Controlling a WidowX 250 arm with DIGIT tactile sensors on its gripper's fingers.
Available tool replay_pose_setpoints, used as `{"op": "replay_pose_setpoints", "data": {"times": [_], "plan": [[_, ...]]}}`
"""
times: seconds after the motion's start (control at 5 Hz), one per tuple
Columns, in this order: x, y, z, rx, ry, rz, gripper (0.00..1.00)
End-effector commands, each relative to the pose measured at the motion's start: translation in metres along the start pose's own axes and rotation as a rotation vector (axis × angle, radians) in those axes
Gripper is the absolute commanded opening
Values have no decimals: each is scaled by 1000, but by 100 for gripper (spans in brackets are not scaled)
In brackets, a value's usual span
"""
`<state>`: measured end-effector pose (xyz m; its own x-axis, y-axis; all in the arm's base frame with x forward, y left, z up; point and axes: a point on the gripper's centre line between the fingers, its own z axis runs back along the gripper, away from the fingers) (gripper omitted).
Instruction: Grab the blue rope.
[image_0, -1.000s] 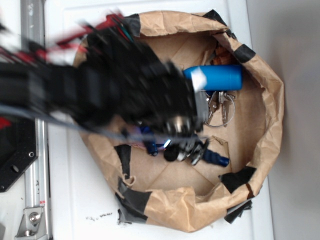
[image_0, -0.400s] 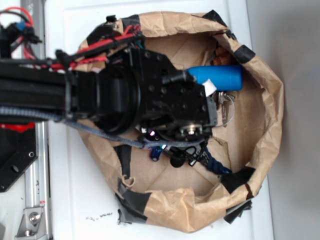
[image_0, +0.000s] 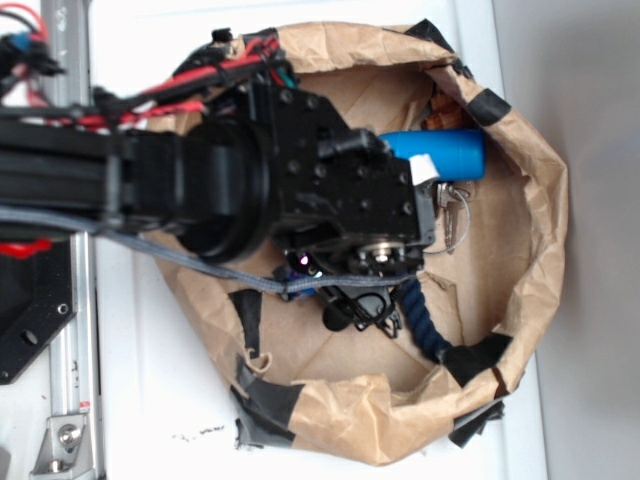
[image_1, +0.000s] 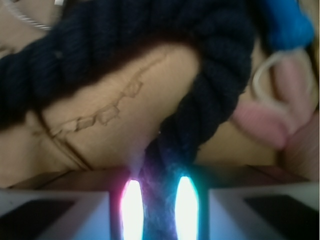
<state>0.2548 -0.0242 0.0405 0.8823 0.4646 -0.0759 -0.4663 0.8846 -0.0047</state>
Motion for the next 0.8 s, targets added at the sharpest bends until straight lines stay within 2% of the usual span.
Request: {"op": "replay_pose_setpoints", "data": {"times": [0.0, 0.4, 0.6], "plan": [[39, 13, 109, -85, -153, -218, 0], [28, 0, 122, -58, -90, -369, 0], [28, 0, 119, -32, -39, -327, 0]]}}
